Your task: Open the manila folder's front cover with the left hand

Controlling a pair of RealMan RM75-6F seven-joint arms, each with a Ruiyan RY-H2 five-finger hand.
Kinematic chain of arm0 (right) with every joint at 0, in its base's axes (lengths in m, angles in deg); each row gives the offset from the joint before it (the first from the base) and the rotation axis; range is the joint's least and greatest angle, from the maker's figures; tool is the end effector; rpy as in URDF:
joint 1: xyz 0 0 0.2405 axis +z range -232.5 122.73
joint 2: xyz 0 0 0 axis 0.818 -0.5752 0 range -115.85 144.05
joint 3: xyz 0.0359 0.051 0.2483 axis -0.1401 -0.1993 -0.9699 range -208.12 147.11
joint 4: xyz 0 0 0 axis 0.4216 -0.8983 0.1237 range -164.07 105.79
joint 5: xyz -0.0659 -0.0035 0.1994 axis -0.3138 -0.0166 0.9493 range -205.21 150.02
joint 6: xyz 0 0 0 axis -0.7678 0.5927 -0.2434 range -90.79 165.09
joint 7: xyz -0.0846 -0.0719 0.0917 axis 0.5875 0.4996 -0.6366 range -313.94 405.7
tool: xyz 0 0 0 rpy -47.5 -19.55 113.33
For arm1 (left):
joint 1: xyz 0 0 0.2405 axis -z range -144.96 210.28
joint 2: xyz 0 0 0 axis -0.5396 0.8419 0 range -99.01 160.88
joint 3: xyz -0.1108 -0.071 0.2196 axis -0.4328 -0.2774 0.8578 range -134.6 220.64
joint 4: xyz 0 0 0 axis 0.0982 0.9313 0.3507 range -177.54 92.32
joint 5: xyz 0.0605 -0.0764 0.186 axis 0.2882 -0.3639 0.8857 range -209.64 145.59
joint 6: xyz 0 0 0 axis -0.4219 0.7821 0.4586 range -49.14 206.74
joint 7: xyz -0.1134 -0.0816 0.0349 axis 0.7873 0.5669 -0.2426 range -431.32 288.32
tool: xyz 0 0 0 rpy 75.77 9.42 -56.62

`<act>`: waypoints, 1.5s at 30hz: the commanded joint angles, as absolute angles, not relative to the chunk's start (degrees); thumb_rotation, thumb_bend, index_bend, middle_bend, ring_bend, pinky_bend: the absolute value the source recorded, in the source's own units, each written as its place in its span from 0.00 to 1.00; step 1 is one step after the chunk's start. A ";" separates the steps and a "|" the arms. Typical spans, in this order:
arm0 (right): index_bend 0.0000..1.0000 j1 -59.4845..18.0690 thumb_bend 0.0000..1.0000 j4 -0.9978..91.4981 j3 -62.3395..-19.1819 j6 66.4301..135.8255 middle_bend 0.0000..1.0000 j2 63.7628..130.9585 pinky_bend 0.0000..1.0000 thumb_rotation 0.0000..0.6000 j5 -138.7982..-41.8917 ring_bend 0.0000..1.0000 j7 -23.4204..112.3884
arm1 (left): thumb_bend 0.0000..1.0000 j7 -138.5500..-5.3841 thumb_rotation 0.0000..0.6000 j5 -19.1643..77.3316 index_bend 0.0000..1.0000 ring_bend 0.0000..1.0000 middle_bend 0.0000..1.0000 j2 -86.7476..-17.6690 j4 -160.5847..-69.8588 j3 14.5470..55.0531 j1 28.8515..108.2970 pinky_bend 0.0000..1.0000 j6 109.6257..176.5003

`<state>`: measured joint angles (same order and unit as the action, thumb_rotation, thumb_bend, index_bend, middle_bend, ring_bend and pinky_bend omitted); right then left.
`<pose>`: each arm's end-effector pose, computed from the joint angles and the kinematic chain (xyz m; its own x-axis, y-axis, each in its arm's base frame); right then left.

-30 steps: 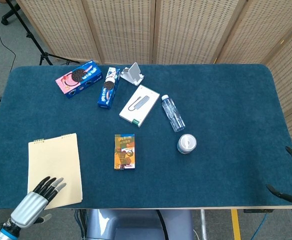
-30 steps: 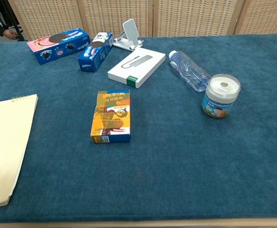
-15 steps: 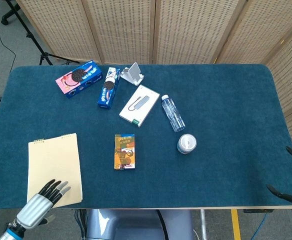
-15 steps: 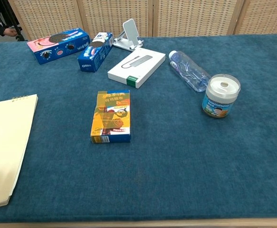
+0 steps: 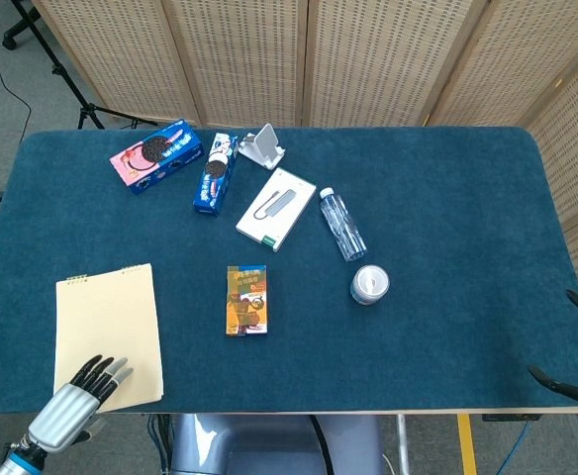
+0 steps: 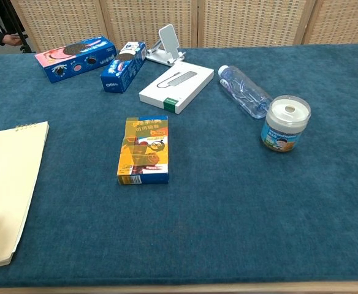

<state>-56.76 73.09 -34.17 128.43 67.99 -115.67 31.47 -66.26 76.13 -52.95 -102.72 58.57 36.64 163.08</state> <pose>-0.2943 -0.1471 0.2120 0.1657 0.0817 0.9828 -0.9860 0.0306 0.1637 -0.3474 0.0974 0.0316 0.5538 0.3183 0.7694 0.8018 -0.4531 -0.3897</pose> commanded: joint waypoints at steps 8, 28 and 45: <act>0.03 -56.77 0.00 73.11 -34.18 128.35 0.00 68.02 0.00 1.00 -115.46 0.00 31.51 | 0.34 -65.80 1.00 75.42 0.08 0.00 0.00 -53.42 -101.74 58.76 36.59 0.00 163.03; 0.03 -56.78 0.00 73.08 -34.15 128.30 0.00 67.86 0.00 1.00 -115.48 0.00 31.16 | 0.43 -64.86 1.00 74.89 0.24 0.00 0.00 -53.25 -101.76 59.15 36.73 0.00 163.37; 0.03 -56.65 0.00 73.14 -33.99 127.82 0.00 67.63 0.00 1.00 -115.51 0.00 30.40 | 0.49 -63.27 1.00 74.62 0.58 0.00 0.00 -53.49 -101.24 59.00 36.74 0.00 164.37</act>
